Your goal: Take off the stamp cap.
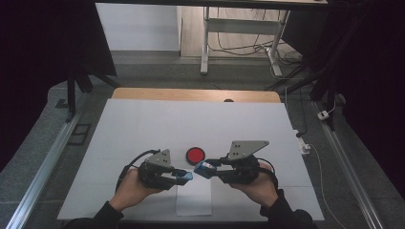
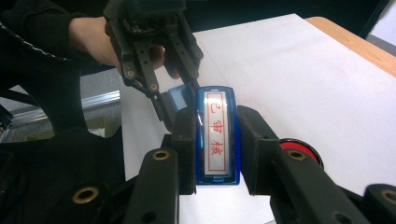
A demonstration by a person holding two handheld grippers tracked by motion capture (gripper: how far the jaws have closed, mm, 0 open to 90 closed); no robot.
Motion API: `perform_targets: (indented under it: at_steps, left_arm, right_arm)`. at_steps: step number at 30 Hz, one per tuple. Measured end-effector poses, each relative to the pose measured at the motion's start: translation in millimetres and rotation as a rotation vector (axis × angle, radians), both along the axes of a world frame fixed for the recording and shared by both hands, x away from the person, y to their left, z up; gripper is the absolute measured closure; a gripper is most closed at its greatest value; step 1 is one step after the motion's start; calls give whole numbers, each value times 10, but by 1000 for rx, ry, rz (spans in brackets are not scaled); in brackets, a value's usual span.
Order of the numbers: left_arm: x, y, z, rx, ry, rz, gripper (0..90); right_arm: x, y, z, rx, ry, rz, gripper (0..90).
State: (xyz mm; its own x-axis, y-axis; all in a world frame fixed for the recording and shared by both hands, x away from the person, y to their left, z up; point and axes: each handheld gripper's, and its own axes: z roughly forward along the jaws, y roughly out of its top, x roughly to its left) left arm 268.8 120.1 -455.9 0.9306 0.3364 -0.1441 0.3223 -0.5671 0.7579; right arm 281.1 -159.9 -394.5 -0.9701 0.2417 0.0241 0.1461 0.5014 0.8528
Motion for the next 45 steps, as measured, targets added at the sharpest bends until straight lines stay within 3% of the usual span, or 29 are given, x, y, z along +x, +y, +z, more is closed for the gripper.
perform_targets:
  at_steps: [16, 28, 39, 45]
  left_arm:
    - [-274, 295, 43, 6, -11, 131, 683]
    - [-500, 671, -28, 8, -22, 288, 682]
    - [-700, 969, -110, -11, 28, 412, 682]
    - [-806, 1080, -136, 23, 11, 454, 682]
  right_arm:
    - [9, -22, -7, 5, 11, -13, 703]
    - [15, -27, -9, 5, 13, -19, 703]
    - [25, -45, -4, 6, 11, -31, 703]
    - [30, -51, -9, 8, 16, -40, 703]
